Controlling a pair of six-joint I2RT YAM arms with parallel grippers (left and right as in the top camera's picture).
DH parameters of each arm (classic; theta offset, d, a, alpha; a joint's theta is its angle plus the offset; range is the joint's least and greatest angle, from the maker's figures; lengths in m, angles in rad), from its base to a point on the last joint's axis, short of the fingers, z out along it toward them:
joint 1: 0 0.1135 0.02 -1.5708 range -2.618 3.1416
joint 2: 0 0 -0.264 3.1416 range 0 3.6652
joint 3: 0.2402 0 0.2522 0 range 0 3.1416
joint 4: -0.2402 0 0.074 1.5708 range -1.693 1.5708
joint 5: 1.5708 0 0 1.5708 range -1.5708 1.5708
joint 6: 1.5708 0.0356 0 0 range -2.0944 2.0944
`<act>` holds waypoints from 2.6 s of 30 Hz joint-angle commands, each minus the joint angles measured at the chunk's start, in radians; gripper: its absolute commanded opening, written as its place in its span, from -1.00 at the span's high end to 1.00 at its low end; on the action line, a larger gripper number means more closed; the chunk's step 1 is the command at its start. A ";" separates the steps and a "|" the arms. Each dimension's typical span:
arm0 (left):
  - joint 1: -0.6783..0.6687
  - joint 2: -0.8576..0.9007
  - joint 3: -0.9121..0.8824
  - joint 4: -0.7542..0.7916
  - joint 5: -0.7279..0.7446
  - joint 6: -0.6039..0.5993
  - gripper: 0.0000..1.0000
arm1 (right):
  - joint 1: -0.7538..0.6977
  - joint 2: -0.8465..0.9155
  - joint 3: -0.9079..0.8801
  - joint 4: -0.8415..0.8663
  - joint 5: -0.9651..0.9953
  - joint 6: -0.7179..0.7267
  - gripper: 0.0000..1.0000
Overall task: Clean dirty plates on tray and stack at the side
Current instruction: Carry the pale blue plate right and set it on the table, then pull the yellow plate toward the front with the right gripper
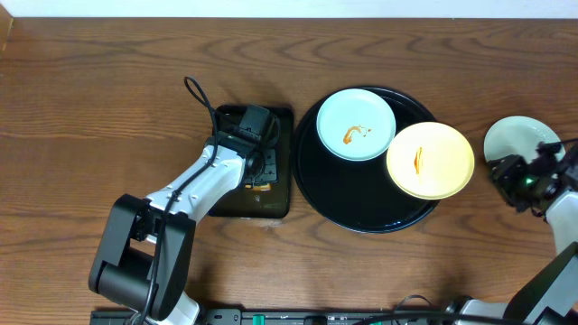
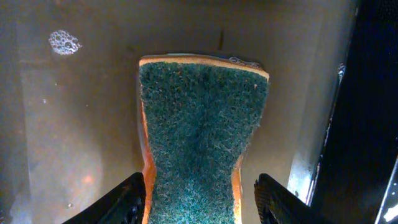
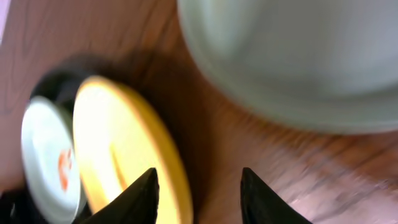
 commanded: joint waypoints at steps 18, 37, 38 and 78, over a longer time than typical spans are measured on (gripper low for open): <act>0.003 -0.022 -0.008 -0.003 -0.012 0.010 -0.16 | 0.175 -0.004 -0.019 -0.121 0.200 -0.138 0.32; 0.003 -0.022 -0.008 -0.006 -0.012 0.010 -0.16 | 0.175 -0.004 -0.084 -0.006 0.186 -0.123 0.97; 0.003 -0.022 -0.008 -0.006 -0.012 0.010 -0.15 | 0.175 -0.004 -0.084 0.001 0.171 -0.123 0.97; 0.003 -0.022 -0.008 0.011 -0.013 0.010 -0.44 | 0.631 -0.084 -0.087 -0.127 0.331 -0.023 0.97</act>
